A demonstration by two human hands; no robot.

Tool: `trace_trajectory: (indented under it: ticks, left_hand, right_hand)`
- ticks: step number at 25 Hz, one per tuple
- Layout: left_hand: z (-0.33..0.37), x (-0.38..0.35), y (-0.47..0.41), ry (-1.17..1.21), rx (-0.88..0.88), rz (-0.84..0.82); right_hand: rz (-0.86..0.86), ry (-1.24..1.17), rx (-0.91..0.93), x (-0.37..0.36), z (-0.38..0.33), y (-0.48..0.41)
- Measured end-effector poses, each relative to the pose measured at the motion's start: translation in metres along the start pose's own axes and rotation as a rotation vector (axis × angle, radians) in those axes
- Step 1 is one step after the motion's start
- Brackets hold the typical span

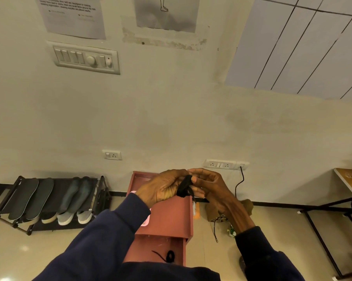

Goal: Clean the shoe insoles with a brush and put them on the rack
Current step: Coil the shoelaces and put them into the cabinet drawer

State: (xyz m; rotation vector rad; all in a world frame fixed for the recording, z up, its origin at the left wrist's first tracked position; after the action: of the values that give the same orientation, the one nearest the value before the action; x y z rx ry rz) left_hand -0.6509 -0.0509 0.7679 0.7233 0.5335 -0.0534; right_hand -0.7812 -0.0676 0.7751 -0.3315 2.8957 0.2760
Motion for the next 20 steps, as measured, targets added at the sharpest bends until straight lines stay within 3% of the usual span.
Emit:
trace_trajectory:
  ticks: [5,9,11,14,20]
  left_hand:
    - [0.004,0.008,-0.011,0.020,-0.105,0.093]
    - [0.012,0.019,-0.018,-0.041,-0.222,0.204]
    - [0.014,0.023,-0.025,-0.029,-0.164,0.140]
    - [0.013,0.030,-0.025,0.020,-0.037,-0.081]
    - [-0.003,0.047,-0.035,-0.067,-0.084,-0.225]
  right_hand:
    - [0.023,0.017,0.073,0.005,0.002,-0.012]
    - [0.055,0.189,0.165,0.007,0.001,-0.024]
    - [0.033,0.200,0.154,0.006,0.002,-0.030]
    - [0.002,0.216,0.106,0.008,0.005,-0.036]
    - [-0.236,0.206,0.080,-0.007,0.005,-0.041]
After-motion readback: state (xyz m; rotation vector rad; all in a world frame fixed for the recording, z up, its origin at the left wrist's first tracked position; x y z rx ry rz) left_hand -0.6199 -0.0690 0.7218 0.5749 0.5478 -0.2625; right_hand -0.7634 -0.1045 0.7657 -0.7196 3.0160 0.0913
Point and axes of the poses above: each hand's wrist, its own y-axis away from the middle knuckle, its own x-axis out of the back of the hand, z = x × y, the point moved 7 cm from there along -y, towards the middle knuckle, and after that the axes turned 8 degrees about z, right-handed, at the moved point
